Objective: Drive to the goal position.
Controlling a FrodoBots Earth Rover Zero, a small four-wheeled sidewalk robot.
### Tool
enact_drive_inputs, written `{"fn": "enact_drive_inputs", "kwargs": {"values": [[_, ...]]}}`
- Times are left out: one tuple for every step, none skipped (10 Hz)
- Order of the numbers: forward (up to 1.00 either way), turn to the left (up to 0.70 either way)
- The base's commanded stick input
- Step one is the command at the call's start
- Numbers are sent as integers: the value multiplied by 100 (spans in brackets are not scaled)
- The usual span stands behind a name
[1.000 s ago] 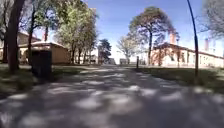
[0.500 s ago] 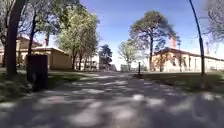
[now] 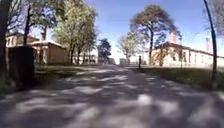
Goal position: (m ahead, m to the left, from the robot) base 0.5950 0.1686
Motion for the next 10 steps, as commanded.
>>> {"fn": "enact_drive_inputs", "kwargs": {"values": [[97, 0], [77, 0], [56, 0], [35, 0], [14, 0], [0, 0], [0, 0], [0, 0], [0, 0], [0, 0]]}}
